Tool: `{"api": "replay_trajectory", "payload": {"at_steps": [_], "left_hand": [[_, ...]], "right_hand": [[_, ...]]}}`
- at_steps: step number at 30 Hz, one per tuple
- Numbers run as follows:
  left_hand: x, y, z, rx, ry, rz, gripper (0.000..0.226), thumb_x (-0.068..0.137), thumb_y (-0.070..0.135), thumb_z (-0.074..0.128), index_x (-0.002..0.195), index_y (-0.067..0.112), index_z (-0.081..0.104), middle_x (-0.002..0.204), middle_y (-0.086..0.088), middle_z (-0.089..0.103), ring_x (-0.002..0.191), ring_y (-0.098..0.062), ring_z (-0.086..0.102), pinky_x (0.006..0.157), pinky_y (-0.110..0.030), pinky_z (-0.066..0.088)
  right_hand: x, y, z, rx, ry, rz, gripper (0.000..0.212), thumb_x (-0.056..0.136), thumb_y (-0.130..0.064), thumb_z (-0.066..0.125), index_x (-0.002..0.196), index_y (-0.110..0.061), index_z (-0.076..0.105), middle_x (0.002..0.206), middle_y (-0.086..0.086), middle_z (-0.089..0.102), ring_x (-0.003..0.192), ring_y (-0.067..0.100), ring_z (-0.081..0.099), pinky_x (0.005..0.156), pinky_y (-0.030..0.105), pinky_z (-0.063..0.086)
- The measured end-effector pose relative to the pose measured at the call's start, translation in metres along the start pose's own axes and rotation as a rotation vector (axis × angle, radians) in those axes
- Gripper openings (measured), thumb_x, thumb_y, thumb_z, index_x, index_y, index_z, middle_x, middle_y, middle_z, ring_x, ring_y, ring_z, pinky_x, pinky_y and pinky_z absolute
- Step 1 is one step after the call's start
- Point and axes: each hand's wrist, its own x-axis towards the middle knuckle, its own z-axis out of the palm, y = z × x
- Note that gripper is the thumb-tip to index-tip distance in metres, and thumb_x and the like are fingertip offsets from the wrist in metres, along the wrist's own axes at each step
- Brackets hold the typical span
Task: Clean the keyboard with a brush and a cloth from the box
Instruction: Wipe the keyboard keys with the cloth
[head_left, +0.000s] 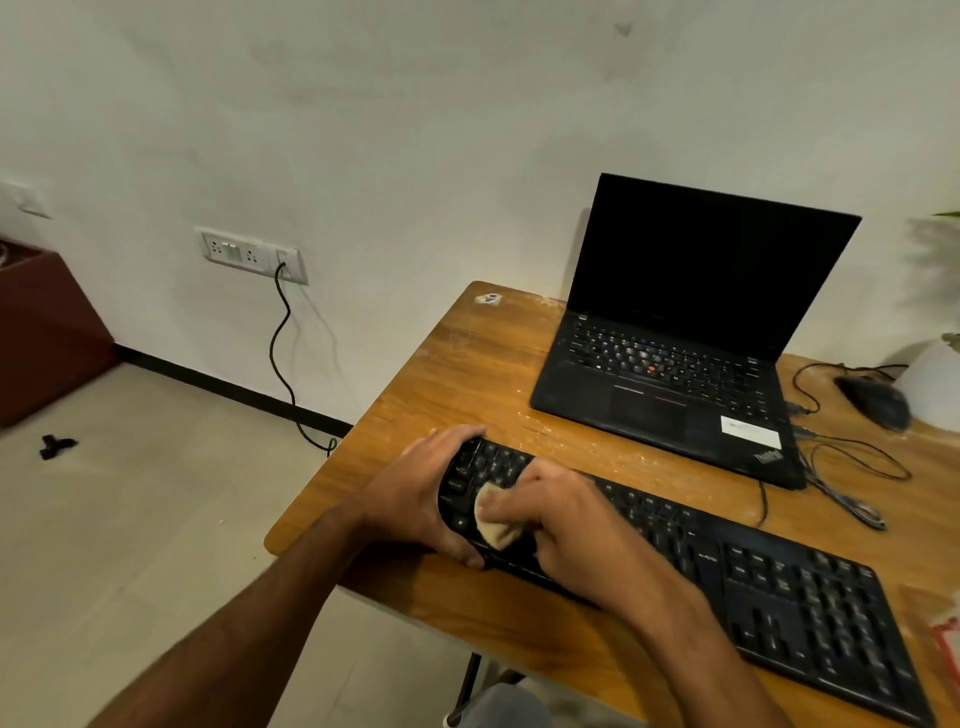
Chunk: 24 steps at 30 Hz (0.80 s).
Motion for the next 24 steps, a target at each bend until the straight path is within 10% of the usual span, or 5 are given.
{"api": "replay_trajectory", "payload": {"at_steps": [7, 14, 24], "left_hand": [[0.0, 0.0, -0.003, 0.02, 0.006, -0.004, 0.135, 0.052, 0.063, 0.095, 0.161, 0.026, 0.024, 0.152, 0.029, 0.031, 0.144, 0.006, 0.028, 0.127, -0.043, 0.026], [0.019, 0.026, -0.005, 0.298, -0.204, 0.035, 0.147, 0.06, 0.071, 0.089, 0.166, 0.024, -0.002, 0.173, 0.011, -0.003, 0.156, -0.004, -0.02, 0.129, -0.048, -0.011], [0.033, 0.033, 0.0, 0.253, -0.246, 0.032, 0.144, 0.056, 0.066, 0.094, 0.163, 0.031, 0.004, 0.163, 0.015, 0.009, 0.15, -0.007, 0.006, 0.129, -0.04, 0.004]], "right_hand": [[-0.023, 0.008, -0.016, 0.053, -0.232, 0.054, 0.035, 0.094, -0.008, 0.064, 0.11, -0.036, 0.075, 0.111, -0.019, 0.055, 0.104, 0.0, 0.051, 0.088, 0.023, 0.048], [-0.025, 0.035, -0.014, 0.101, 0.196, 0.181, 0.049, 0.086, 0.002, 0.071, 0.118, -0.036, 0.074, 0.102, -0.029, 0.061, 0.102, -0.006, 0.054, 0.085, 0.017, 0.048], [0.011, 0.044, -0.015, -0.022, 0.179, 0.138, 0.045, 0.089, 0.005, 0.061, 0.116, -0.028, 0.074, 0.111, -0.016, 0.069, 0.1, 0.004, 0.05, 0.088, 0.029, 0.049]]}}
